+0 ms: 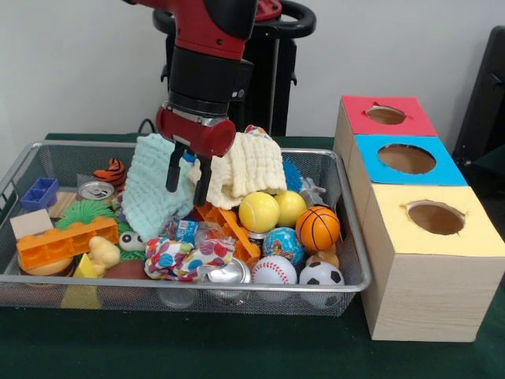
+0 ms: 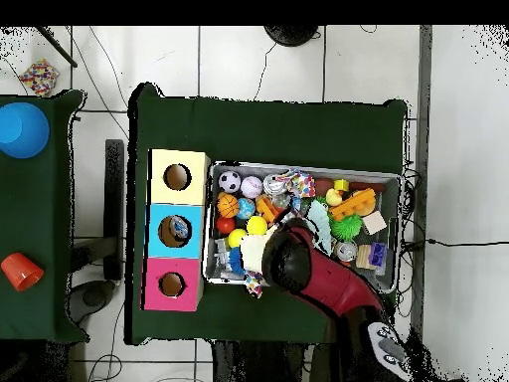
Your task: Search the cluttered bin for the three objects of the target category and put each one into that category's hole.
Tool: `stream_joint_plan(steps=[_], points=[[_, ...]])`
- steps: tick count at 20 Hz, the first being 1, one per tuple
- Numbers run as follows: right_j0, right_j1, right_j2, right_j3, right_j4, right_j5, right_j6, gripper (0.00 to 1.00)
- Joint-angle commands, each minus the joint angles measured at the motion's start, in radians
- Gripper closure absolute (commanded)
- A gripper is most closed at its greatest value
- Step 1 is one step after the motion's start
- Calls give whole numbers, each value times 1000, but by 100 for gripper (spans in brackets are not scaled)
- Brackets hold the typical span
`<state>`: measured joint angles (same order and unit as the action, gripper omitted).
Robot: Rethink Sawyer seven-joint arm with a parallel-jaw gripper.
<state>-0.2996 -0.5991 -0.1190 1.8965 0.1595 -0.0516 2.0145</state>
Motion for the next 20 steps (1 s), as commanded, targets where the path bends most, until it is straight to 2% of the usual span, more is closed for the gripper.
stream_joint_plan(steps=[1, 7, 20], points=[[-43, 33, 75, -57, -47, -49, 113, 0], [-113, 11, 167, -12, -53, -27, 134, 0], [-144, 8, 207, 30, -45, -34, 160, 0]])
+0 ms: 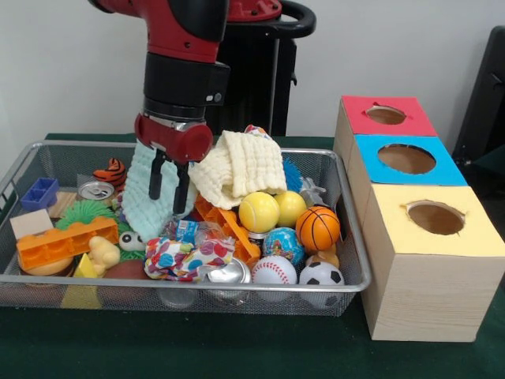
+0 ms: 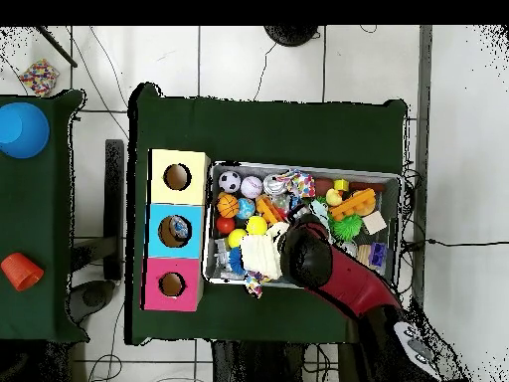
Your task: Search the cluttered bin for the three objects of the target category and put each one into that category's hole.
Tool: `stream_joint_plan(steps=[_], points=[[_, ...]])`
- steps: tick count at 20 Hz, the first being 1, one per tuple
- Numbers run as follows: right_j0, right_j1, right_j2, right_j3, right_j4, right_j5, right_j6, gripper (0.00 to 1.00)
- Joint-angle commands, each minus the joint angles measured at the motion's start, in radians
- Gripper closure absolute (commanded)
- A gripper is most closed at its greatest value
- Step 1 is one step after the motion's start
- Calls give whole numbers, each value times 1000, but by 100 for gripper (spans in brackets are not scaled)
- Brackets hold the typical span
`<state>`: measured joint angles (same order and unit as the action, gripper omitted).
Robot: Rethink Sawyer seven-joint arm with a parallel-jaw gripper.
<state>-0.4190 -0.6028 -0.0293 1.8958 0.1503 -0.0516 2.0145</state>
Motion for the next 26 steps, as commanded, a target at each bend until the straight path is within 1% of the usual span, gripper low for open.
stream_joint_plan(steps=[1, 6, 9, 15, 20, 22, 23, 24, 26], points=[[-21, 10, 114, 30, -32, -28, 159, 0], [-8, 2, 113, 25, -17, -4, 157, 0], [3, 0, 112, 28, -6, -6, 168, 0], [-19, 2, 133, 29, -11, -7, 169, 0], [-21, 7, 141, 26, -10, -10, 170, 0], [-40, 17, 169, 28, -20, -25, 173, 0], [-72, 29, 208, 29, -35, -42, 174, 0], [-87, 39, 229, 26, -46, -49, 170, 0], [-88, 43, 231, 26, -46, -54, 170, 0]])
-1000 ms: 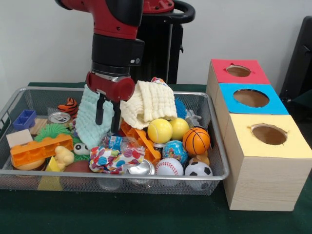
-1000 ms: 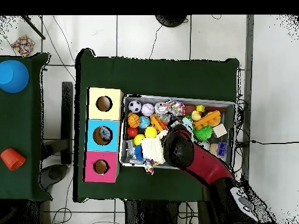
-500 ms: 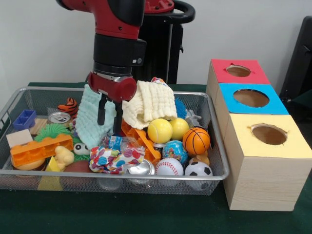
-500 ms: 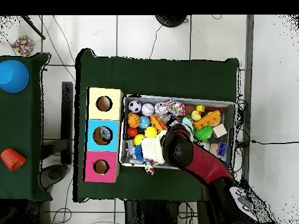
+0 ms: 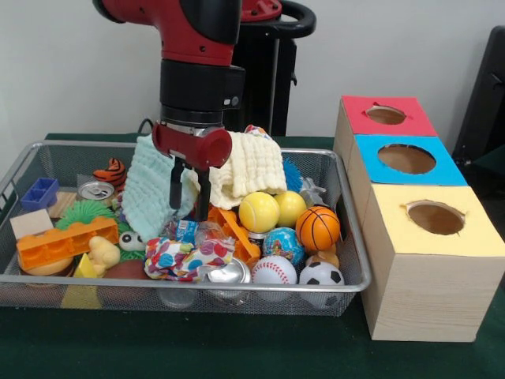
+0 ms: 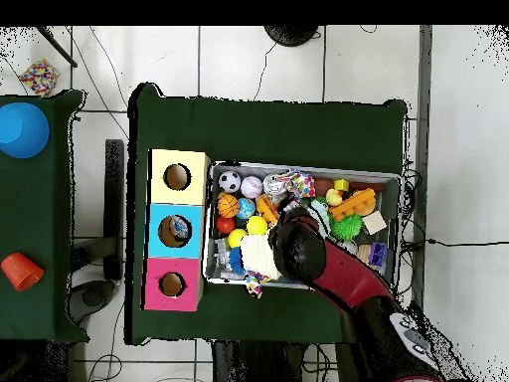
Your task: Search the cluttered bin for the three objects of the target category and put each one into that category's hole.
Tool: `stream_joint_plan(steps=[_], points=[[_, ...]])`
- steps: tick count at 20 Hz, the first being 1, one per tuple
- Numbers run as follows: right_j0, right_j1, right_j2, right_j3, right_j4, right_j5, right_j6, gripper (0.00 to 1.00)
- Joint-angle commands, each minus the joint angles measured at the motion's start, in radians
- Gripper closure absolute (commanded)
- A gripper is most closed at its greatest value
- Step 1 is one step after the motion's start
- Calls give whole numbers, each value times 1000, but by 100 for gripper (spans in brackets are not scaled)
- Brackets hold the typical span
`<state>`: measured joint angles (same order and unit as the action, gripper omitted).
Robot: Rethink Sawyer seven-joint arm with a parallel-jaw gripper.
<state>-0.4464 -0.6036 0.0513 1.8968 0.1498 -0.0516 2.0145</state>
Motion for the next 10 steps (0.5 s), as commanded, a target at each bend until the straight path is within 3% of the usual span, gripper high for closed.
stream_joint_plan(steps=[1, 10], points=[[-57, 41, 146, 25, -41, -49, 169, 0], [-61, 57, 141, 18, -50, -61, 153, 0]])
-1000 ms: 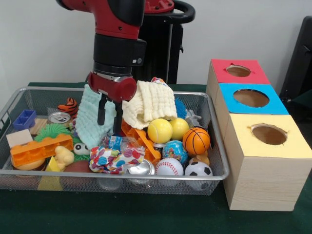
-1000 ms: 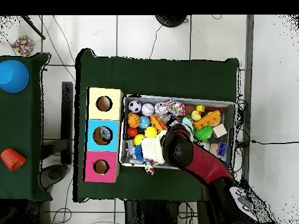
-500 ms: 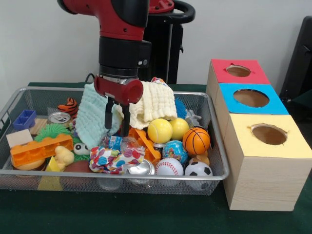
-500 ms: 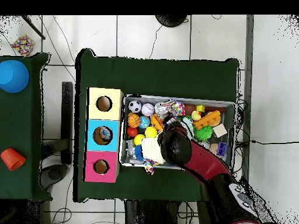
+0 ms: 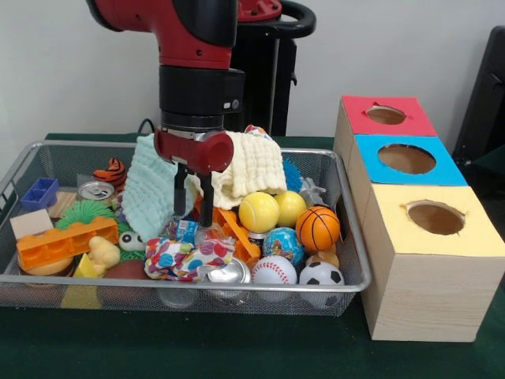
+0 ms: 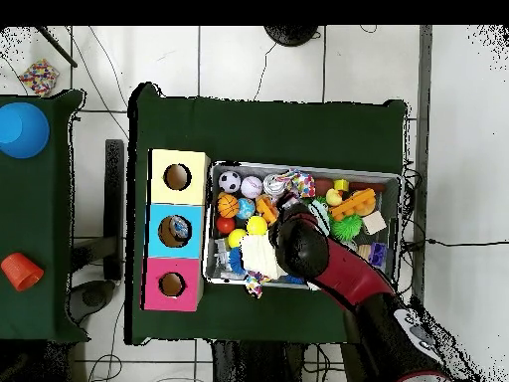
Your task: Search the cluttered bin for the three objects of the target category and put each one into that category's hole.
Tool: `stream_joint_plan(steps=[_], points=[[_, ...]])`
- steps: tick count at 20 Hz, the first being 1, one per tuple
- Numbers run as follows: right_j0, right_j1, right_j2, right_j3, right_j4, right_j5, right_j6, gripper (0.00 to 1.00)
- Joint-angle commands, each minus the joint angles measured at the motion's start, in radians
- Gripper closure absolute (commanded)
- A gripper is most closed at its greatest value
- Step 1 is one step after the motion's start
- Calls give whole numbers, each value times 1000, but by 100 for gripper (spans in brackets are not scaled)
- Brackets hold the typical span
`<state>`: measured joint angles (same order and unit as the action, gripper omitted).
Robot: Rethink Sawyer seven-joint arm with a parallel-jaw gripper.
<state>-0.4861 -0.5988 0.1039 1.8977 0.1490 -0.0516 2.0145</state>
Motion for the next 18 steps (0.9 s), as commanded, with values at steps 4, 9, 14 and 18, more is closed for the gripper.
stream_joint_plan(steps=[4, 9, 14, 18], points=[[-25, 59, 88, 10, -54, -62, 149, 0], [6, 69, 50, -8, -49, -62, 144, 0], [-27, 125, 48, -31, -80, -98, 128, 0], [-74, 156, 73, -38, -104, -102, 131, 0]])
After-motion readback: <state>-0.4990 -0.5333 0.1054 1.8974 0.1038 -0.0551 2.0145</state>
